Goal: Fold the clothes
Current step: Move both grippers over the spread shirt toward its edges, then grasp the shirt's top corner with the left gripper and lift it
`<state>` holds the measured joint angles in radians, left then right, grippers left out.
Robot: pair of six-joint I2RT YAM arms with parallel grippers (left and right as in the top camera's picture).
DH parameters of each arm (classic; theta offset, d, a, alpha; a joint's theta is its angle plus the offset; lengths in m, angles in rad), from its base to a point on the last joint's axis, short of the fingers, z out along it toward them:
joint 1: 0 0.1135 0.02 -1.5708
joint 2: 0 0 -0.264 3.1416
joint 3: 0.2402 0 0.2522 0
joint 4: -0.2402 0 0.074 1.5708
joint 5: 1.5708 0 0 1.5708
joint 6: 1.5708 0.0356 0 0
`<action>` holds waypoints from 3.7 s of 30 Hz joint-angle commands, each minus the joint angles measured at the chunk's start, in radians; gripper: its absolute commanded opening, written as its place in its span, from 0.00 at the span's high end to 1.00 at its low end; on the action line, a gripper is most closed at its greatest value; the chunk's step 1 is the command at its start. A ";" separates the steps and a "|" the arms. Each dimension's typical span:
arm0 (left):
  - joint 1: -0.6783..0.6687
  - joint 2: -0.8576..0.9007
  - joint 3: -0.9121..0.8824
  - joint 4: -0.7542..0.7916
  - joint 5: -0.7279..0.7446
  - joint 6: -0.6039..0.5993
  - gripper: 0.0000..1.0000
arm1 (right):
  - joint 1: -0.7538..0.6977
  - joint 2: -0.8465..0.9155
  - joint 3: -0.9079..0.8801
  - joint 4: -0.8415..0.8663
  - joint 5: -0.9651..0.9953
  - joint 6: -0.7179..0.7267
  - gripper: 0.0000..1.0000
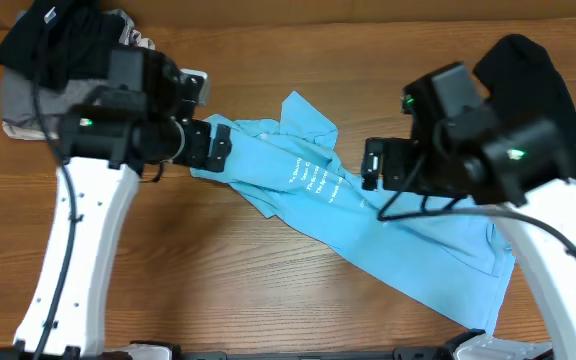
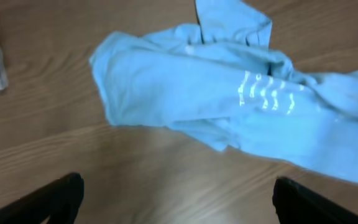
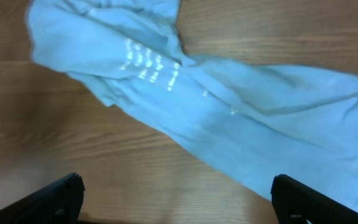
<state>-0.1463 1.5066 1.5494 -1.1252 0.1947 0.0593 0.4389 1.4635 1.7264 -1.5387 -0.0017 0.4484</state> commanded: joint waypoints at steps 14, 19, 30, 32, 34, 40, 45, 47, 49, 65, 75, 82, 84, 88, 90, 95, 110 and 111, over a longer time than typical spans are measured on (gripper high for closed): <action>-0.139 0.469 0.305 0.245 0.058 0.076 0.00 | -0.201 -0.091 -0.580 0.362 -0.113 0.159 0.00; -0.157 0.630 0.562 0.194 0.056 0.092 0.00 | -0.272 -0.163 -0.640 0.357 -0.116 0.158 0.00; -0.153 0.852 0.800 0.182 0.004 0.143 0.00 | -0.320 -0.213 -0.740 0.408 -0.176 0.158 0.00; -0.151 0.874 0.801 0.200 -0.008 0.144 0.00 | -0.321 -0.213 -0.751 0.422 -0.180 0.159 0.00; -0.149 0.891 0.801 0.217 -0.024 0.144 0.00 | -0.322 -0.213 -0.754 0.428 -0.179 0.158 0.00; -0.147 0.945 0.801 0.268 -0.023 0.146 0.00 | -0.322 -0.213 -0.754 0.434 -0.168 0.146 0.00; -0.146 1.000 0.801 0.277 -0.027 0.148 0.00 | -0.322 -0.213 -0.754 0.443 -0.164 0.123 0.00; -0.147 1.025 0.801 0.287 -0.026 0.147 0.00 | -0.322 -0.213 -0.754 0.446 -0.164 0.120 0.00; -0.147 1.044 0.801 0.300 -0.023 0.147 0.00 | -0.322 -0.213 -0.754 0.447 -0.164 0.117 0.00; -0.195 1.136 0.797 0.287 0.012 0.235 0.06 | -0.322 -0.212 -0.754 0.460 -0.164 0.101 0.00; -0.236 1.157 0.768 0.272 -0.058 0.304 0.12 | -0.322 -0.212 -0.754 0.461 -0.156 0.101 0.00; -0.250 1.190 0.768 0.239 -0.056 0.304 0.41 | -0.322 -0.212 -0.754 0.461 -0.146 0.101 0.00; -0.252 1.197 0.768 0.230 -0.057 0.304 0.56 | -0.322 -0.212 -0.754 0.461 -0.145 0.101 0.00; -0.250 1.199 0.768 0.220 -0.057 0.294 0.96 | -0.322 -0.212 -0.754 0.462 -0.145 0.101 0.00; -0.243 1.196 0.772 0.220 -0.071 0.273 0.96 | -0.322 -0.212 -0.754 0.463 -0.145 0.101 0.00; -0.205 1.145 0.859 0.155 -0.209 0.146 0.96 | -0.322 -0.212 -0.754 0.500 -0.146 0.094 0.01; -0.135 0.760 1.215 -0.030 -0.198 0.135 0.96 | -0.322 -0.212 -0.754 0.591 -0.195 -0.012 0.06; -0.140 0.740 1.215 -0.034 -0.198 0.135 0.96 | -0.322 -0.212 -0.754 0.592 -0.194 -0.012 0.07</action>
<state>-0.2642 2.3482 2.7304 -1.1557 0.0025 0.2108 0.1238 1.2613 0.9756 -0.9562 -0.1848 0.4587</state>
